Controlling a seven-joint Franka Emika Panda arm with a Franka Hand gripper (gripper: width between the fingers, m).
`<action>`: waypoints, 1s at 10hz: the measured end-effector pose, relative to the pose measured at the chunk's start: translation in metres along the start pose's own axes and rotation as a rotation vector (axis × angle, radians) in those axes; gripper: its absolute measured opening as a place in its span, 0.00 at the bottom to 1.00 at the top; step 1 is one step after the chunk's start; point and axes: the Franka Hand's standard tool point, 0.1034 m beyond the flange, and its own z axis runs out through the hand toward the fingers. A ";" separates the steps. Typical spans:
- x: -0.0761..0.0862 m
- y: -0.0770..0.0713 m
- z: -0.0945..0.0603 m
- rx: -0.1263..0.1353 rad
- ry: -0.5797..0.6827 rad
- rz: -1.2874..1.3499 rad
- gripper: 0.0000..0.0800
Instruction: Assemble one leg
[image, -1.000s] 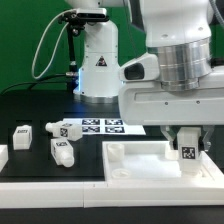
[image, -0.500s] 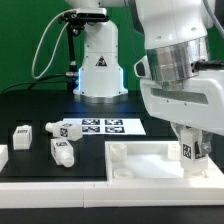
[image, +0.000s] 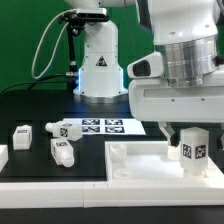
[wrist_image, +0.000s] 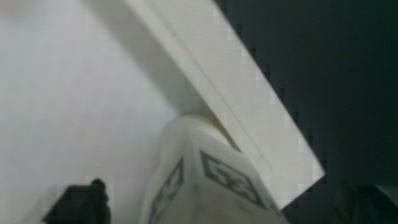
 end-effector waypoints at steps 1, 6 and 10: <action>-0.002 -0.002 -0.004 0.000 0.005 -0.067 0.80; 0.001 -0.007 -0.004 -0.056 0.023 -0.670 0.81; 0.002 -0.005 -0.004 -0.054 0.025 -0.567 0.55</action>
Offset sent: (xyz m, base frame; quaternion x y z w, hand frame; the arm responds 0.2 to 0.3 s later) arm 0.0000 0.0000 0.0000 0.0000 0.0000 -0.1938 0.9810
